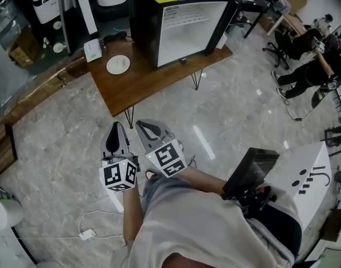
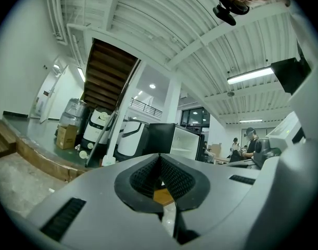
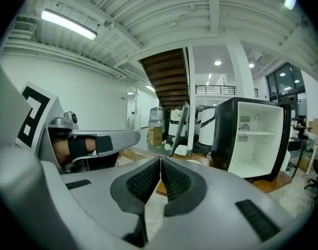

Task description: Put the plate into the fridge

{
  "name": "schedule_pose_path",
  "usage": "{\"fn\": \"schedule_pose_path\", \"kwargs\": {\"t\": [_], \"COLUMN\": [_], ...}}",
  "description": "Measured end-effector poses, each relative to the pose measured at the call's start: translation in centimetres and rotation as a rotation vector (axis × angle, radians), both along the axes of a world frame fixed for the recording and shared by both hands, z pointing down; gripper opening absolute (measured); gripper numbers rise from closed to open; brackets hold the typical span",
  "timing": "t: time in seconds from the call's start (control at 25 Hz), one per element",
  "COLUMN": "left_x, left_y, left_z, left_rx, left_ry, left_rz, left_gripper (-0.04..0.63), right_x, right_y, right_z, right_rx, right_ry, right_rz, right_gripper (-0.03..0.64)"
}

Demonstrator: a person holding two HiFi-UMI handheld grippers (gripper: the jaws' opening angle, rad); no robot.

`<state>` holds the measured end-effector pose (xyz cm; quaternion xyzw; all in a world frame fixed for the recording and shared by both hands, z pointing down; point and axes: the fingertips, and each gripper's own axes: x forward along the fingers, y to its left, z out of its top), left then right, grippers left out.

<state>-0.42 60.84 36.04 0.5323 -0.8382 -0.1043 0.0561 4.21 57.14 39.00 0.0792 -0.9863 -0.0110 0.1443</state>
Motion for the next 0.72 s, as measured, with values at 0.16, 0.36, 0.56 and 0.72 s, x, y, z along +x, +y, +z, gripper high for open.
{"fn": "schedule_pose_path", "kwargs": {"t": [0.16, 0.36, 0.56, 0.72], "left_x": [-3.5, -7.5, -14.6, -22.5], "left_y": [-1.4, -6.3, -14.3, -24.2], "left_z": [0.9, 2.3, 3.5, 1.8], "left_rx": [0.001, -0.014, -0.028, -0.033], "left_ry": [0.007, 0.011, 0.011, 0.007], "left_rz": [0.000, -0.009, -0.024, -0.039], "left_gripper": [0.020, 0.020, 0.020, 0.020], "right_x": [-3.8, -8.4, -15.4, -23.2], "right_y": [-0.9, -5.4, -13.7, -23.5], "right_z": [0.7, 1.7, 2.5, 1.0], "right_rx": [0.013, 0.005, -0.003, -0.003], "right_ry": [0.008, 0.006, -0.002, -0.002], "right_rz": [-0.016, -0.037, -0.043, -0.058], "right_gripper": [0.018, 0.018, 0.018, 0.018]}}
